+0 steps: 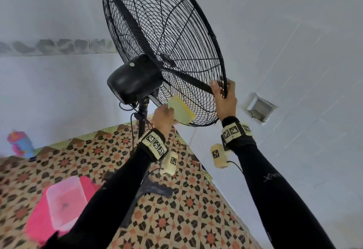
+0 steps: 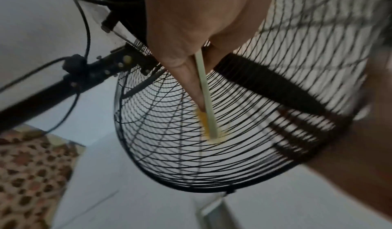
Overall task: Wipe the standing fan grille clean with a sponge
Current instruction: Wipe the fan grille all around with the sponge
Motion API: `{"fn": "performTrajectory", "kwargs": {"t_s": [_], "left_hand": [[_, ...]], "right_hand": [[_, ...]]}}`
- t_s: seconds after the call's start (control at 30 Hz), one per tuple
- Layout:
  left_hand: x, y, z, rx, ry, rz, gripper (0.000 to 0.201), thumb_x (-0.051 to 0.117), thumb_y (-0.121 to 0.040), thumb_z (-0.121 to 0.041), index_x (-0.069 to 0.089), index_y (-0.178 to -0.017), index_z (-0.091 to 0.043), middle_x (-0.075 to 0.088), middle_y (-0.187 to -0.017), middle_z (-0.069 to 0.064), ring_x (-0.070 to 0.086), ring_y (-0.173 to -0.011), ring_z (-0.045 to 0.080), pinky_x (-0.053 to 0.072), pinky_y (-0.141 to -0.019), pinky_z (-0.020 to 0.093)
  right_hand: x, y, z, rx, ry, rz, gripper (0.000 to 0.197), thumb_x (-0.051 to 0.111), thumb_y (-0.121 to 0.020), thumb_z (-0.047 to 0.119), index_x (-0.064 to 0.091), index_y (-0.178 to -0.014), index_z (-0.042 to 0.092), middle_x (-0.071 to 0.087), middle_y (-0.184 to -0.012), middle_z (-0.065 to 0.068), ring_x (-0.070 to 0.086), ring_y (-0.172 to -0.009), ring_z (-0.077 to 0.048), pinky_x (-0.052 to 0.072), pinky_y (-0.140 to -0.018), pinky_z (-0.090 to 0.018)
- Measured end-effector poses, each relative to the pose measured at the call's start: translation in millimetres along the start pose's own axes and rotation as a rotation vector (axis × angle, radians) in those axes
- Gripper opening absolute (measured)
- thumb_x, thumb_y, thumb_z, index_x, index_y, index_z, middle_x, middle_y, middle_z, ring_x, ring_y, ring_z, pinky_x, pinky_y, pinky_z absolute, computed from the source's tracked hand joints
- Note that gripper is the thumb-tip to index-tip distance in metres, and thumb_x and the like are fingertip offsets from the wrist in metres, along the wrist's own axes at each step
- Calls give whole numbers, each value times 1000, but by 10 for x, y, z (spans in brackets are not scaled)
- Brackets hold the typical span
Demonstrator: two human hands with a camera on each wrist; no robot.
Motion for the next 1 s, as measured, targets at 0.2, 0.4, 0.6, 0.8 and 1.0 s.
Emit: {"fn": "performTrajectory", "kwargs": {"t_s": [0.2,0.4,0.6,0.8,1.0], "left_hand": [[-114,80,88,10,93,-23,33,54,-105,-3,57,-138,0,62,-131,16,64,-119,35,64,-82,50],[118,203,81,-21,114,34,40,53,-105,-3,50,-145,2,55,-143,19,62,-123,38,62,-88,53],[-34,145,112,6,169,13,35,52,-106,-4,54,-141,3,59,-136,17,63,-120,34,64,-86,45],[85,232,135,-36,107,48,34,52,-106,-3,54,-140,4,61,-132,15,64,-120,34,63,-88,49],[-20,261,90,11,97,7,34,51,-107,-5,54,-140,2,60,-127,8,64,-114,26,63,-89,47]], "right_hand": [[81,52,13,11,-80,12,60,65,-87,65,48,-131,27,67,-120,9,62,-109,-5,44,-86,-12],[24,-11,-35,26,-107,42,61,66,-85,67,47,-129,29,67,-122,10,63,-110,-4,44,-86,-9],[88,-5,11,-2,-136,26,63,65,-81,71,49,-126,30,68,-117,11,63,-107,-2,47,-87,-9],[29,15,-183,49,-139,136,68,65,-87,65,44,-142,31,63,-132,10,59,-119,-5,43,-91,-11],[107,92,-276,102,-145,163,70,65,-84,67,47,-136,24,62,-128,6,58,-116,-10,40,-84,-14]]}}
Point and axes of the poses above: each hand's wrist, its own y-axis away from the middle knuckle, its own x-axis out of the palm, z = x × y, the point moved 6 cm from there along -y, towards the middle knuckle
